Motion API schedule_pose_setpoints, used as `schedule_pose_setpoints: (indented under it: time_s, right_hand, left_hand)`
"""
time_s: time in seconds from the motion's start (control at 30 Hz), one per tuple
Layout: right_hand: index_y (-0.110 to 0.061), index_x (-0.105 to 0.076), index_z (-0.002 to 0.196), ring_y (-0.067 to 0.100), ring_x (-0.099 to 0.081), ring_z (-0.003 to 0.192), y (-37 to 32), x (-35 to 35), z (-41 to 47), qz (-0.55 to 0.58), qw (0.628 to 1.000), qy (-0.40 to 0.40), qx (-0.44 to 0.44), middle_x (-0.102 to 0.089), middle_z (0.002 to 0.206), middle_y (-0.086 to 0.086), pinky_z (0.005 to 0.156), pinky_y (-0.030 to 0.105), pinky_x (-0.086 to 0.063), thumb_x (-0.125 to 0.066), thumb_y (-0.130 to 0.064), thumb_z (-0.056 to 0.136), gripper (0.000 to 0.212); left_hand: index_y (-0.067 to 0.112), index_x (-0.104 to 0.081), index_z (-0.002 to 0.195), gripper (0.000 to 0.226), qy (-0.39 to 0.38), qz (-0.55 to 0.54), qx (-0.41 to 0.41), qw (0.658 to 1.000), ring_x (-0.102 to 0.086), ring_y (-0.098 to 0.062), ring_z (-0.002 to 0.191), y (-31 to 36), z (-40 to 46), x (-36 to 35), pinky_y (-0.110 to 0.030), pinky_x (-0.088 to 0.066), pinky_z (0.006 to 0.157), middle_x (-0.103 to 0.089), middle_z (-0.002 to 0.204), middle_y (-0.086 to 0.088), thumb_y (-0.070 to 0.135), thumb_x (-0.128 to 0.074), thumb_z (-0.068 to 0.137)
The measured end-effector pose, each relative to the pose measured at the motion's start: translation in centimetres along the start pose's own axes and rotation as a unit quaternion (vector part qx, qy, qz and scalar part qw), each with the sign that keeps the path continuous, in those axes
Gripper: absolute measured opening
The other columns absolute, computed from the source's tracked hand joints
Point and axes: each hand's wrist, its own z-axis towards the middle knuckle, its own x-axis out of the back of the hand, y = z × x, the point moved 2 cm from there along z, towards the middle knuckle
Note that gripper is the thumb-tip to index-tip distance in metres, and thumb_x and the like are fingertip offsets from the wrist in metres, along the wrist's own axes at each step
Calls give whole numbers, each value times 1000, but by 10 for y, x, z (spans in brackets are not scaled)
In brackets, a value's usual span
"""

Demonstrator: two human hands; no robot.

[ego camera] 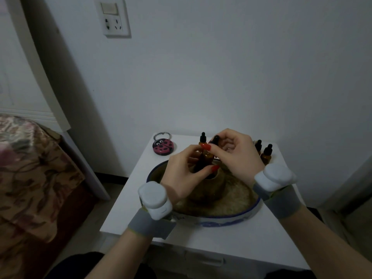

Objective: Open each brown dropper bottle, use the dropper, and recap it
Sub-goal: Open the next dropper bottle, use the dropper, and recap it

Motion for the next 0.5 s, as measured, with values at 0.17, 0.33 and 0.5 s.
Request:
schedule_pose_setpoints:
  time_s: [0.17, 0.33, 0.5]
  right_hand:
    - [-13, -67, 87, 4, -63, 64, -2, -1, 0, 10, 1000, 6, -6, -68, 74, 1, 63, 16, -53, -77, -27, 78, 20]
    - [-10, -67, 87, 2, -61, 61, -5, -1, -2, 16, 1000, 0, 0, -67, 73, 3, 60, 14, -52, -77, -25, 77, 21]
    - [-13, -66, 84, 2, -56, 58, -5, -1, 0, 19, 1000, -11, -2, -63, 68, 0, 58, 14, -49, -77, -26, 77, 19]
  left_hand:
    - [25, -64, 113, 40, 21, 11, -10, 1000, -64, 1, 98, 2, -4, 1, -28, -54, 91, -69, 102, 13, 30, -78, 77]
    - [28, -66, 112, 37, 37, 19, -14, 999, -63, 3, 96, 1, -8, 2, -18, -53, 87, -70, 100, 15, 28, -77, 77]
    - [32, -68, 110, 36, 24, -27, 17, 999, -66, 3, 90, 1, -9, 3, -15, -53, 81, -72, 97, 16, 24, -78, 77]
